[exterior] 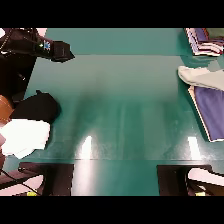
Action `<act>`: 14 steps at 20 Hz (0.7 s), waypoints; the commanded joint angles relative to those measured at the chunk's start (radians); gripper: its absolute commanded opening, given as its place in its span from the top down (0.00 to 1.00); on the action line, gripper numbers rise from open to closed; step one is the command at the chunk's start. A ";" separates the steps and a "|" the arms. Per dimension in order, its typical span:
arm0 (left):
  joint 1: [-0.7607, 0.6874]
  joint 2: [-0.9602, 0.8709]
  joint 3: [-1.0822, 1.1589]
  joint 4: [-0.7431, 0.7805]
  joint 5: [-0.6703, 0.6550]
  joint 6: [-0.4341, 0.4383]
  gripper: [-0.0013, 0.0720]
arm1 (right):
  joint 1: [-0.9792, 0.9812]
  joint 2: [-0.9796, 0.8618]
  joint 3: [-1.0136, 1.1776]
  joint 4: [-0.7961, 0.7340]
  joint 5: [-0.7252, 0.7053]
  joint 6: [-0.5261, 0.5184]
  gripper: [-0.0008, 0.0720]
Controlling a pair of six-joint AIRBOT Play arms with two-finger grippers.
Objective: Fold the shirts.
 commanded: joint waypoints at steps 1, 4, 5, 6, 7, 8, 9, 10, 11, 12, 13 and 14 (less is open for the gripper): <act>-0.002 0.001 0.000 -0.004 0.010 -0.009 0.94 | -0.075 0.014 0.050 -0.002 -0.011 -0.010 0.97; -0.002 0.001 0.000 -0.003 0.009 -0.008 0.94 | -0.074 0.014 0.175 -0.002 0.036 -0.010 0.97; -0.002 0.001 0.000 -0.003 0.010 -0.008 0.94 | -0.076 0.015 0.214 -0.003 0.062 -0.010 0.97; -0.002 0.001 0.000 -0.003 0.010 -0.008 0.94 | -0.084 0.015 0.253 -0.003 0.094 -0.008 0.97; -0.002 0.001 0.000 -0.003 0.009 -0.008 0.94 | -0.095 0.015 0.285 -0.002 0.136 -0.002 0.97; -0.002 0.001 0.000 -0.003 0.008 -0.007 0.94 | -0.103 0.016 0.314 -0.003 0.177 0.003 0.97; -0.002 0.001 0.000 -0.002 0.008 -0.005 0.94 | -0.112 0.024 0.326 -0.002 0.202 0.003 0.97; -0.002 0.001 0.000 -0.002 0.008 0.000 0.94 | -0.127 0.041 0.325 -0.006 0.216 0.003 0.97; -0.002 0.001 0.000 -0.002 0.008 0.000 0.94 | -0.144 0.053 0.325 -0.006 0.236 0.005 0.97; -0.002 0.001 0.000 -0.002 0.008 0.000 0.94 | -0.163 0.064 0.325 -0.006 0.270 0.007 0.97; -0.002 0.001 0.000 -0.002 0.008 0.000 0.94 | -0.182 0.069 0.323 -0.008 0.304 0.007 0.97; -0.002 0.001 0.000 -0.002 0.007 0.001 0.94 | -0.204 0.081 0.303 -0.018 0.332 0.011 0.97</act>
